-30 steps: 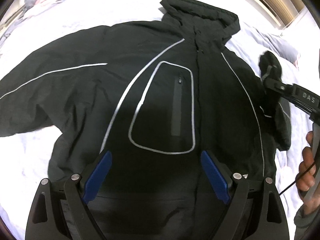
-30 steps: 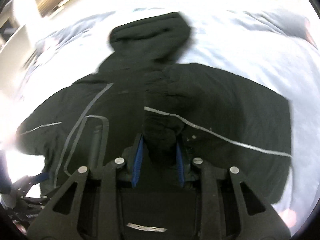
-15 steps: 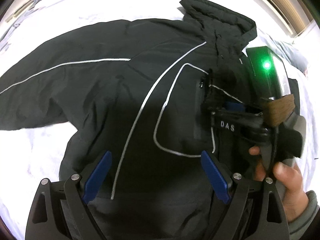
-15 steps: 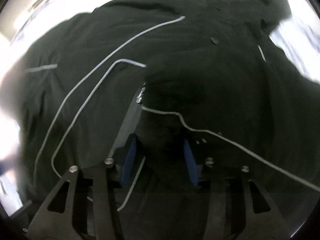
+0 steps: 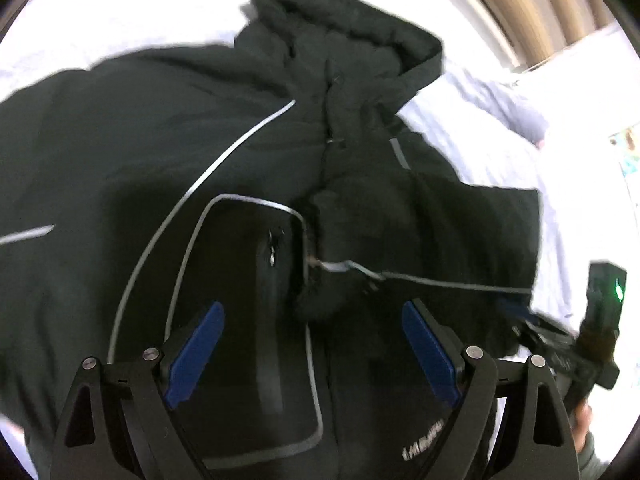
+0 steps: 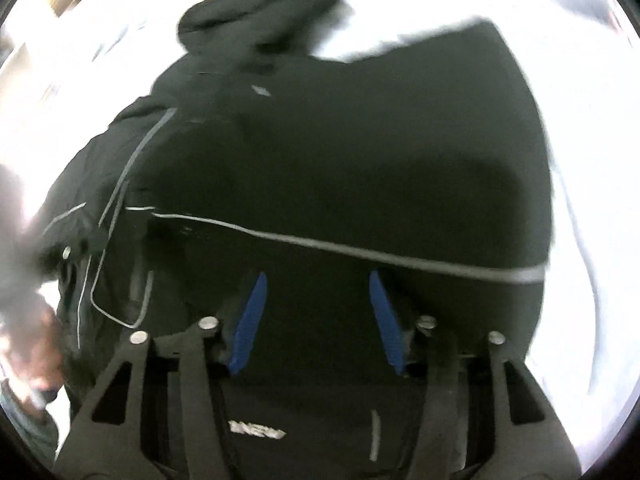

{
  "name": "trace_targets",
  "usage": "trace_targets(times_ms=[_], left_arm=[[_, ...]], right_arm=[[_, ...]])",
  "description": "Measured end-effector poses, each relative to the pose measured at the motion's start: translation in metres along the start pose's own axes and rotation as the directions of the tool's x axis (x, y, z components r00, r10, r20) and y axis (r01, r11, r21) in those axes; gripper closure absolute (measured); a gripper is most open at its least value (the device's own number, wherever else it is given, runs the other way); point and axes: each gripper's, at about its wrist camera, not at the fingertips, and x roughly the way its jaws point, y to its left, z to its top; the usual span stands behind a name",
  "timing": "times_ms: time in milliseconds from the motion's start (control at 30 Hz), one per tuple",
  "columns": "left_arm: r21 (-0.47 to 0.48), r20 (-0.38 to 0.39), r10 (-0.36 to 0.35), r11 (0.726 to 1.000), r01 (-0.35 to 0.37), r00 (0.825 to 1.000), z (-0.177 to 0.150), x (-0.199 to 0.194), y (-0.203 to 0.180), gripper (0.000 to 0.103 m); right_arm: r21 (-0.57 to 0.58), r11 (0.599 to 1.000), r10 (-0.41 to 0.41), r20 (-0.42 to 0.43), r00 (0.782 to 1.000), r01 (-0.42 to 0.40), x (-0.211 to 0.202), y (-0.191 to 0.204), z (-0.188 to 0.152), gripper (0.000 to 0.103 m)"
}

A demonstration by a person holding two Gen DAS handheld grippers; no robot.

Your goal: Fold large clothes

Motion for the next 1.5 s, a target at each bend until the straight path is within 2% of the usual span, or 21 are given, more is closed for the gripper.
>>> trace_targets(times_ms=[133,167,200,233,267,300,467,567,633,733,767,800,867,967,1067,1167,1233,1267,1300,1400,1500], left_arm=[[-0.022,-0.016,-0.047,0.999,0.047,0.999,0.016,0.027,-0.001,0.019],[-0.011,-0.005,-0.045,0.999,0.045,0.999,0.018,0.028,-0.006,0.027],[0.008,0.007,-0.006,1.000,0.006,1.000,0.020,0.029,-0.013,0.036],[0.034,0.026,0.022,0.999,-0.023,0.999,0.022,0.028,-0.017,0.054],[0.045,0.019,0.007,0.999,-0.008,1.000,0.024,0.027,-0.020,0.089],[0.028,0.016,-0.012,1.000,0.012,1.000,0.027,0.023,-0.021,0.089],[0.009,0.173,-0.020,1.000,0.018,0.985,0.029,-0.053,-0.019,0.089],[-0.028,0.217,0.051,0.999,-0.045,0.975,0.027,-0.093,0.005,0.089],[-0.069,0.211,0.143,0.989,-0.131,0.967,0.024,-0.106,0.031,0.089],[-0.099,0.097,0.269,0.961,-0.260,0.958,0.021,-0.089,0.067,0.089],[-0.090,0.047,0.317,0.946,-0.312,0.947,0.019,-0.077,0.077,0.088],[-0.055,0.004,0.385,0.922,-0.384,0.923,0.016,-0.057,0.084,0.087],[-0.011,-0.005,0.444,0.896,-0.444,0.896,0.014,-0.035,0.088,0.082],[0.002,0.019,0.485,0.875,-0.485,0.875,0.015,-0.025,0.084,0.079],[-0.028,0.042,0.465,0.885,-0.465,0.884,0.014,-0.036,0.083,0.078],[-0.104,0.105,0.383,0.922,-0.372,0.918,0.007,-0.070,0.081,0.077],[-0.130,0.169,0.368,0.928,-0.350,0.914,-0.002,-0.097,0.072,0.074],[-0.128,0.191,0.354,0.934,-0.334,0.916,-0.006,-0.106,0.066,0.064],[-0.128,0.200,0.321,0.945,-0.300,0.926,-0.010,-0.111,0.059,0.052],[-0.136,0.199,0.193,0.976,-0.168,0.961,-0.026,-0.102,0.046,0.045],[-0.114,0.124,0.185,0.979,-0.171,0.975,-0.033,-0.055,0.019,0.045]], right_arm=[[-0.004,1.000,-0.025,-0.011,1.000,0.025,0.004,-0.005,-0.011,0.058],[-0.008,1.000,-0.030,-0.015,0.999,0.029,0.006,-0.003,-0.011,0.058],[-0.013,0.999,-0.032,-0.017,0.999,0.032,0.007,-0.005,-0.013,0.057],[-0.017,0.999,-0.035,-0.019,0.999,0.034,0.008,-0.004,-0.012,0.057],[-0.017,0.999,-0.032,-0.023,0.999,0.032,0.008,-0.002,-0.011,0.057],[-0.015,1.000,-0.023,-0.021,1.000,0.023,0.003,-0.003,-0.011,0.057],[-0.018,1.000,0.001,0.062,0.998,0.000,-0.031,-0.002,0.002,0.056],[-0.010,1.000,0.015,0.095,0.995,-0.014,-0.042,-0.006,0.008,0.055],[0.000,1.000,0.006,0.084,0.996,-0.006,-0.031,-0.007,0.014,0.054],[0.018,1.000,-0.001,0.038,0.999,0.001,0.001,-0.003,0.021,0.054],[0.027,1.000,-0.002,0.013,1.000,0.002,0.017,-0.002,0.023,0.054],[0.024,1.000,-0.014,-0.008,1.000,0.015,0.030,0.000,0.026,0.054],[-0.003,0.996,-0.089,-0.072,0.993,0.089,0.066,0.007,0.029,0.054],[-0.030,0.990,-0.140,-0.073,0.987,0.138,0.081,0.014,0.031,0.052],[-0.029,0.990,-0.142,-0.079,0.987,0.140,0.082,0.014,0.031,0.051],[-0.024,0.991,-0.132,-0.084,0.988,0.130,0.070,0.015,0.033,0.051],[-0.053,0.993,-0.109,-0.049,0.993,0.106,0.051,0.024,0.028,0.051],[-0.066,0.994,-0.091,-0.033,0.995,0.089,0.043,0.029,0.026,0.051],[-0.085,0.995,-0.061,-0.014,0.998,0.060,0.033,0.037,0.019,0.051],[-0.127,0.992,-0.019,-0.024,1.000,0.016,0.030,0.057,-0.001,0.050],[-0.155,0.987,-0.046,-0.081,0.996,0.032,0.057,0.069,-0.026,0.050]])
